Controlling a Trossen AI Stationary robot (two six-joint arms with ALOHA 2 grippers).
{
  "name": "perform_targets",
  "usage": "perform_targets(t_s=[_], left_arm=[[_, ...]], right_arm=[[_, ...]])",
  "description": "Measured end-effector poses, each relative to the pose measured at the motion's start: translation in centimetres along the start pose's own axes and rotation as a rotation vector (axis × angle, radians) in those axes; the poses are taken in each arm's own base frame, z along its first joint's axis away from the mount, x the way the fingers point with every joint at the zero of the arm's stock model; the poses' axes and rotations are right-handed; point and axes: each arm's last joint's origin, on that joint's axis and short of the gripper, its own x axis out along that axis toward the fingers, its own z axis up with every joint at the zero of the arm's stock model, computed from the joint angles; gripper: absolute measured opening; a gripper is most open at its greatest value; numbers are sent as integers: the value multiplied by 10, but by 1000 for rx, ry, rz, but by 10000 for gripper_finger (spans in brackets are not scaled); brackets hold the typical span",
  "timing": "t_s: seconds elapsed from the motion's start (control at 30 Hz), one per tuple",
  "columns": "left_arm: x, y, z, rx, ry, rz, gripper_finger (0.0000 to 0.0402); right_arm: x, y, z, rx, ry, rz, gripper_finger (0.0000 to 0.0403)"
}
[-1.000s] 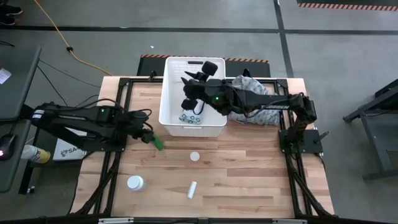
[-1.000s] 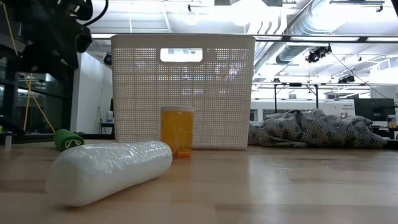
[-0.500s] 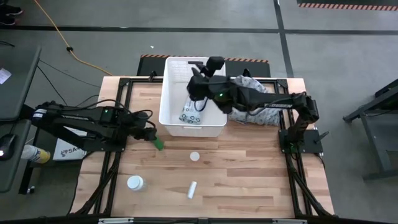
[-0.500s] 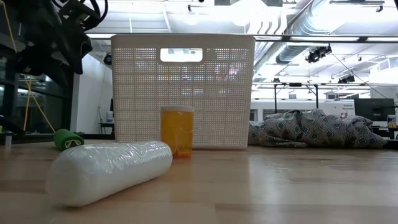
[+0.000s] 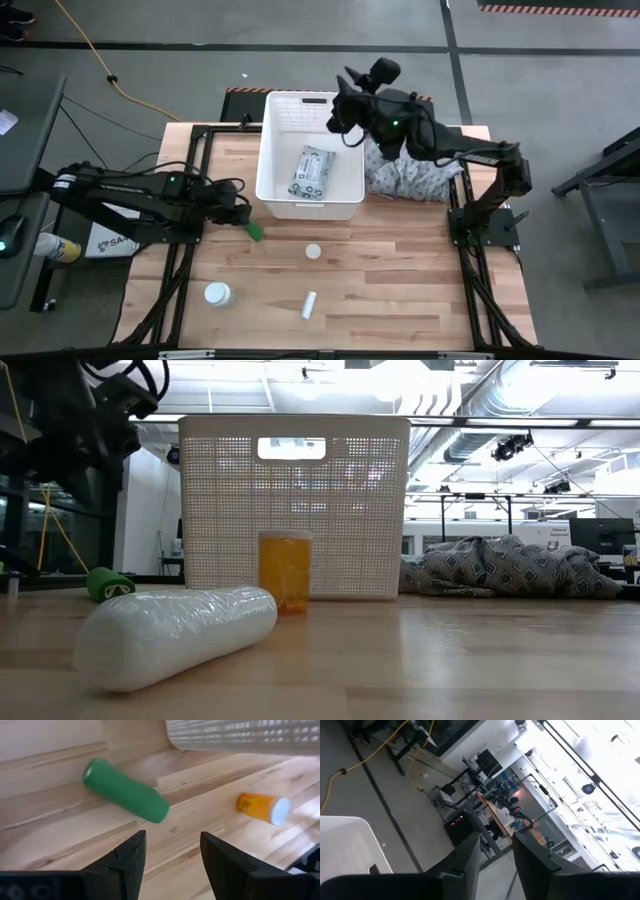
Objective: Pick & place medical supplies in basket/bin
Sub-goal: Put the green bandage into the white laundry organizer
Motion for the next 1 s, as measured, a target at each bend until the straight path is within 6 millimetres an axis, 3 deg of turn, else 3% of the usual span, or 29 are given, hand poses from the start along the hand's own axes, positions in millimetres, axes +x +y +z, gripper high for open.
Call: perform_targets(t_s=[0.53, 1.0], left_arm=[[32, -12, -22, -86, -37, 150, 221], [50, -19, -23, -134, -95, 174, 221]], right_arm=[[-1, -2, -1, -8, -21, 25, 108], [-1, 0, -3, -36, -3, 37, 108]])
